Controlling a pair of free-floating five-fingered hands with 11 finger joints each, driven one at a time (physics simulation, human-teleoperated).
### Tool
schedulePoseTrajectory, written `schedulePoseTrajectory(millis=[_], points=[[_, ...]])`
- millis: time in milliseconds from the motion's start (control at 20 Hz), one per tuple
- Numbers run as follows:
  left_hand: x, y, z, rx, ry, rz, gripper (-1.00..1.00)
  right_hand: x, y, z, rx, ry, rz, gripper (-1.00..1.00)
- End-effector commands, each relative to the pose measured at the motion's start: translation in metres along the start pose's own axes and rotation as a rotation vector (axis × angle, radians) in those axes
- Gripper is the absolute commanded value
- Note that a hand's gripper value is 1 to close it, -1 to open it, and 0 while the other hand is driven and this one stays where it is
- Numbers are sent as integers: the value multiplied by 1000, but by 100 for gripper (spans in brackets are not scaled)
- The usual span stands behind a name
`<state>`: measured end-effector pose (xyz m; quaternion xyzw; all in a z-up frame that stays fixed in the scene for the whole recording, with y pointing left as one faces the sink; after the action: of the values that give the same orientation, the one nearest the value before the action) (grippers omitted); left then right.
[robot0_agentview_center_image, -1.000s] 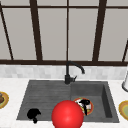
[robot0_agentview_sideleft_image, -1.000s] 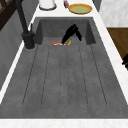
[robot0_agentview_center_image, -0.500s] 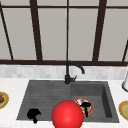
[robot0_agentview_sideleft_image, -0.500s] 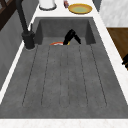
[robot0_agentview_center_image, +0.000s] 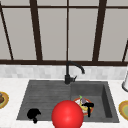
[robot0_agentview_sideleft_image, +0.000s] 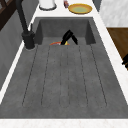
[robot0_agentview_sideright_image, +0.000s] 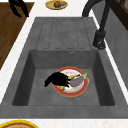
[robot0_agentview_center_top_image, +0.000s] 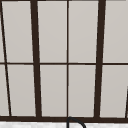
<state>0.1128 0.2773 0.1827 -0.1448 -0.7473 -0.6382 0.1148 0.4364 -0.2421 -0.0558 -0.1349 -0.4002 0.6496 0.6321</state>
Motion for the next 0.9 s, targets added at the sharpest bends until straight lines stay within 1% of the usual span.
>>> schedulePoseTrajectory(millis=[0,50,100,150,300,400,500,600,700,750,850], points=[[0,0,0,0,0,0,0,-11,19,-18,22,32,-37,-100],[0,0,0,0,0,0,0,-12,21,-19,4,25,-48,-100],[0,0,0,0,0,0,0,-14,23,-21,-23,51,-49,-100],[0,0,0,0,0,0,0,-17,22,-20,-34,54,-56,-100],[0,0,0,0,0,0,0,-22,22,-15,-34,31,-89,-100],[0,0,0,0,0,0,0,-19,20,-12,-18,14,-115,-100],[0,0,0,0,0,0,0,-19,18,-9,-6,20,-123,-100],[0,0,0,0,0,0,0,-24,13,-3,-42,8,-132,-100],[0,0,0,0,0,0,0,-24,5,9,-89,-13,-119,-100],[0,0,0,0,0,0,0,-19,5,17,-105,-29,-95,-100],[0,0,0,0,0,0,0,-15,7,28,-109,-16,-84,-100]])
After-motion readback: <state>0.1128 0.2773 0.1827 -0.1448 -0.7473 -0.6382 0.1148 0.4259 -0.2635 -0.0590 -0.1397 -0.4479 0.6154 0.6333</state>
